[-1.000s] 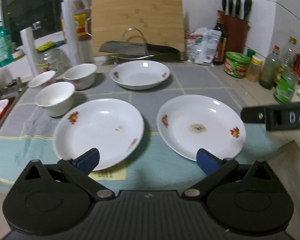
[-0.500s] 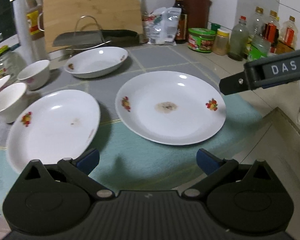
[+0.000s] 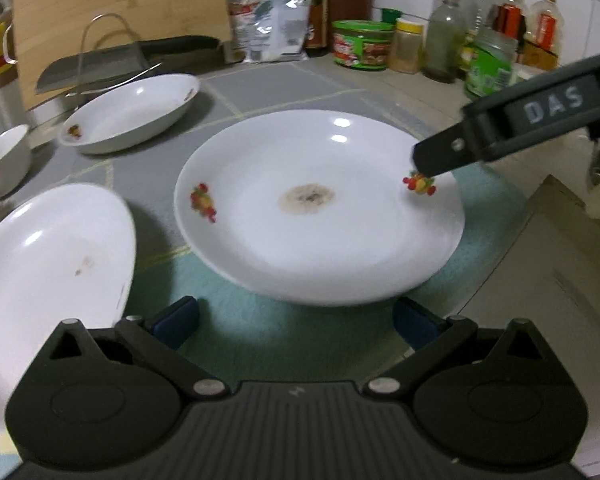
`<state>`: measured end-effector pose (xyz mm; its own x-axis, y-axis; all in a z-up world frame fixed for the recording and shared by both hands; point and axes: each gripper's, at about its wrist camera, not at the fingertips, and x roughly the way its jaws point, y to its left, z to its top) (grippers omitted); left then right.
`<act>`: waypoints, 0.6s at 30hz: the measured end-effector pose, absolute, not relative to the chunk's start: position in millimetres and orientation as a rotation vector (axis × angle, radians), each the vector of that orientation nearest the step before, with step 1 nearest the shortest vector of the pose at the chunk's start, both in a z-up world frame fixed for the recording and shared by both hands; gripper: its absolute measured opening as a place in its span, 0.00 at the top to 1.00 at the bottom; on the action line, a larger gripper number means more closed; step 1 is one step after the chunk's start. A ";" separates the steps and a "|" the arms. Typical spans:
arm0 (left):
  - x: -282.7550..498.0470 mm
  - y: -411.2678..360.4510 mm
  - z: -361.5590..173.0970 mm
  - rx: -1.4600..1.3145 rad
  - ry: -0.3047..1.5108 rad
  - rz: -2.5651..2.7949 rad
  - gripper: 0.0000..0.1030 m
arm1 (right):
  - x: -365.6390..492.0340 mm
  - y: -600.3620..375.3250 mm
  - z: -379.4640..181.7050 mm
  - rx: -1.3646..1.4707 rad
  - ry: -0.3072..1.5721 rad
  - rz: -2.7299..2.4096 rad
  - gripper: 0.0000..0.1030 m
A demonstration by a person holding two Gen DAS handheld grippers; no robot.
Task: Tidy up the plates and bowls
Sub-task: 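Reach the right gripper to the rim of the brown-stained white plate and grasp it, then lift the stained plate with the right gripper and carry it across the mat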
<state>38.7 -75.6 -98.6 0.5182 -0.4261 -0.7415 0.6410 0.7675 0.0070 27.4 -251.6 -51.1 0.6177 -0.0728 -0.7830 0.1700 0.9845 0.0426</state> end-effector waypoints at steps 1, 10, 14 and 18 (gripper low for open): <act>40.0 -76.3 -98.8 0.297 0.796 -0.657 0.00 | 29.3 -251.6 -52.4 0.121 0.901 -0.140 0.00; 41.9 -78.7 -100.2 0.291 0.776 -0.658 0.00 | 58.4 -255.9 -70.9 0.142 0.945 -0.043 0.00; 39.4 -76.0 -102.1 0.280 0.744 -0.662 0.00 | 77.3 -262.6 -79.8 0.135 0.968 0.026 0.00; 37.0 -76.4 -102.0 0.271 0.734 -0.654 0.00 | 91.7 -265.3 -87.3 0.110 1.005 0.090 0.00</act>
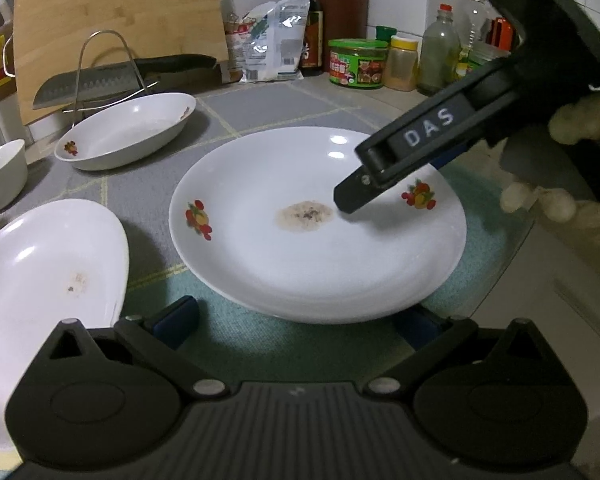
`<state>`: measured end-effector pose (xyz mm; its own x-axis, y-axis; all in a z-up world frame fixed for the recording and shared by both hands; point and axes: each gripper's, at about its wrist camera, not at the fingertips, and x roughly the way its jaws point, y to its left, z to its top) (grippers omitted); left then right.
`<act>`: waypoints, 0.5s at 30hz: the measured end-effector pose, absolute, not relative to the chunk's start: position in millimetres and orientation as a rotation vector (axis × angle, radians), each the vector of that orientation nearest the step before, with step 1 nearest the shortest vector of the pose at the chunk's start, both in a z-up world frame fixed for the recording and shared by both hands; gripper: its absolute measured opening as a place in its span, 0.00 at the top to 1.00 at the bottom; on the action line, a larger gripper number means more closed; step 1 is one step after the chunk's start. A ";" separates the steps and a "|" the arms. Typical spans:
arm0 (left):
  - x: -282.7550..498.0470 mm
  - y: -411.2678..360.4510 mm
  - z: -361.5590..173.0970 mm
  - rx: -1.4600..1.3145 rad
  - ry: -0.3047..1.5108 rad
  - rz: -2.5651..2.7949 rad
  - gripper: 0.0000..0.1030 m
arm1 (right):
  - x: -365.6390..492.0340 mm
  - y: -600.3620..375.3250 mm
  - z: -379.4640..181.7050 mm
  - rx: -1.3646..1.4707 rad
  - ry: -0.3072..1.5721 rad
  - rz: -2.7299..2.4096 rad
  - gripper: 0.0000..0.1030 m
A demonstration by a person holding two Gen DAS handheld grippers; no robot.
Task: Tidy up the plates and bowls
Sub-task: 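Lift the stained plate with the right gripper and carry it across the mat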
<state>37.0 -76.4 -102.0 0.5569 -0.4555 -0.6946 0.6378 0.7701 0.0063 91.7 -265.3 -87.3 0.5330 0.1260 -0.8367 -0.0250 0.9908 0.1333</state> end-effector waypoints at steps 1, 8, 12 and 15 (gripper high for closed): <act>37.9 -76.8 -101.6 0.270 0.736 -0.652 0.00 | 94.3 -265.4 -89.2 0.108 1.013 0.101 0.00; 36.3 -77.2 -101.8 0.262 0.729 -0.636 0.00 | 106.1 -262.5 -90.7 0.029 1.052 0.111 0.00; 34.3 -76.3 -103.4 0.257 0.720 -0.631 0.00 | 104.0 -262.5 -91.6 0.013 1.047 0.125 0.00; 33.2 -75.3 -104.0 0.257 0.711 -0.634 0.00 | 103.3 -263.3 -91.7 -0.006 1.042 0.143 0.00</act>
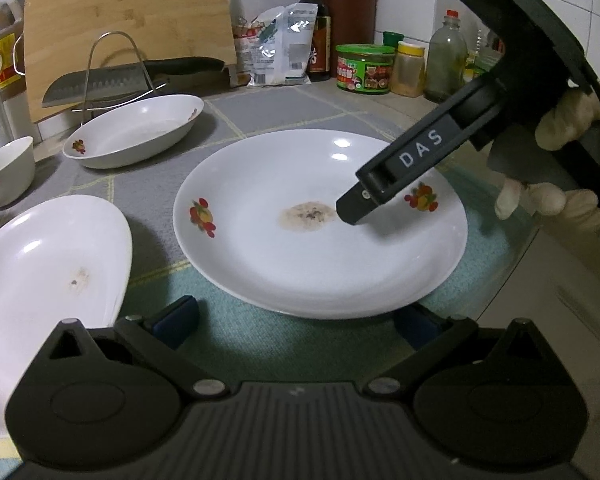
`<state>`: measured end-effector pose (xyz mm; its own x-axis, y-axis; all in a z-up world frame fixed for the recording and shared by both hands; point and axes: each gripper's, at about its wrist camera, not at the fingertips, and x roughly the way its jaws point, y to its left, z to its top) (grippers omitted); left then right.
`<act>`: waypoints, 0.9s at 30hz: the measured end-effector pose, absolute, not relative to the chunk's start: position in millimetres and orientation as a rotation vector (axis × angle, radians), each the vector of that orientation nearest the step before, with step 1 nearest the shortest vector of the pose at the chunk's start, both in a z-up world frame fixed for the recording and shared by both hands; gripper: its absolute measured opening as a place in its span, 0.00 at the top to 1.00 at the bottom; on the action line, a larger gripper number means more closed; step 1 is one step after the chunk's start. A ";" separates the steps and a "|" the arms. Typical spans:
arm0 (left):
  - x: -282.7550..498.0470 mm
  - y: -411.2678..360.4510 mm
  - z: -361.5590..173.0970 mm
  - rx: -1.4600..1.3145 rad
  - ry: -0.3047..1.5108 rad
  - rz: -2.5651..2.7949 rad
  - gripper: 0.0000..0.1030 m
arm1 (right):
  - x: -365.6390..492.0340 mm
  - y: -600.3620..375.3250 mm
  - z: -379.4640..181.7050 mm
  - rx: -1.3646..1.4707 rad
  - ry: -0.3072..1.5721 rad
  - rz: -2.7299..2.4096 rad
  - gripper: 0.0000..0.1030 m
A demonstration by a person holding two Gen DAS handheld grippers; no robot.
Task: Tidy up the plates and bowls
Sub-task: 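Lift the stained plate with the right gripper and carry it across the mat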
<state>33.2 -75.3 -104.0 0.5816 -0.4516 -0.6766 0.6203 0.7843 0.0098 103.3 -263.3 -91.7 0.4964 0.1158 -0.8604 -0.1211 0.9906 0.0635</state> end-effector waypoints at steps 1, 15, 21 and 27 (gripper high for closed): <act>32.9 -75.1 -104.1 0.258 0.711 -0.635 0.00 | 104.0 -263.7 -91.4 -0.009 1.047 0.150 0.00; 31.7 -76.0 -102.8 0.258 0.711 -0.638 0.00 | 122.0 -276.1 -77.9 0.059 1.016 0.499 0.00; 33.9 -78.7 -100.6 0.280 0.719 -0.652 0.00 | 136.3 -288.1 -77.5 0.107 1.030 0.598 0.00; 33.4 -82.3 -100.7 0.316 0.697 -0.674 0.01 | 146.5 -291.3 -79.2 0.117 1.025 0.666 0.00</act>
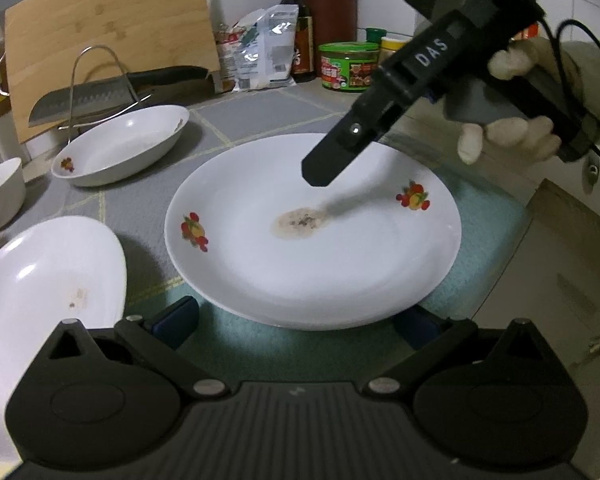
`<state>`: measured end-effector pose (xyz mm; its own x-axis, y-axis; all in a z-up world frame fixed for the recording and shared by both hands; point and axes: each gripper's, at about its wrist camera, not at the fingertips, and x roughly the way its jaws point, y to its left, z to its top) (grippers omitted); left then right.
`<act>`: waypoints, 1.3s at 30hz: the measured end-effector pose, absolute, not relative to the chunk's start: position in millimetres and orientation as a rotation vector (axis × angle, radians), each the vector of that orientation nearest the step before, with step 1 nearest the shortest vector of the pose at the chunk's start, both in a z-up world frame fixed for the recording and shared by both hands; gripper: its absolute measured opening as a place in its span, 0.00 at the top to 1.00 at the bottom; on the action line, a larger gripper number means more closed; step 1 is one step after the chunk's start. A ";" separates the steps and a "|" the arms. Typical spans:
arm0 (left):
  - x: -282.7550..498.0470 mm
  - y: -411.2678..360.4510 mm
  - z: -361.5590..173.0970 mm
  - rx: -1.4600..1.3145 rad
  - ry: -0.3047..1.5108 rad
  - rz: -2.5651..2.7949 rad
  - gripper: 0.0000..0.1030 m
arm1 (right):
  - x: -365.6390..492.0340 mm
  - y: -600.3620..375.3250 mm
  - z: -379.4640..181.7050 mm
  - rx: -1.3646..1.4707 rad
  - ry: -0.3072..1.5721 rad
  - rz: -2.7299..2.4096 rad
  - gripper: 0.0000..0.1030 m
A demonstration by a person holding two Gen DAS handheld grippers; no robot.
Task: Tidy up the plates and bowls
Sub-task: 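Lift the stained plate with the right gripper and carry it across the mat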
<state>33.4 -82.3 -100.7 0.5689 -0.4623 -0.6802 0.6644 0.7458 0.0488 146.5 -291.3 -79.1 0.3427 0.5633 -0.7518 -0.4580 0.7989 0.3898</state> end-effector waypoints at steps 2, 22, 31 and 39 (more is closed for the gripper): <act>33.9 -81.5 -100.5 0.309 0.705 -0.687 0.01 | 149.5 -292.5 -79.8 0.123 1.023 0.683 0.00; 44.0 -85.9 -94.8 0.337 0.743 -0.742 0.01 | 152.4 -294.8 -81.3 0.154 1.032 0.727 0.00; 45.3 -91.5 -83.1 0.341 0.743 -0.732 0.01 | 146.4 -299.9 -67.9 0.133 0.989 0.722 0.00; 57.6 -114.4 -71.8 0.381 0.715 -0.747 0.01 | 147.3 -323.0 -55.2 0.137 0.936 0.688 0.00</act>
<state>57.6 -114.4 -71.8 0.5171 -0.4818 -0.7075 0.7278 0.6825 0.0671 147.3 -323.0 -55.2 0.3983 0.5988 -0.6948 -0.4846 0.7805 0.3949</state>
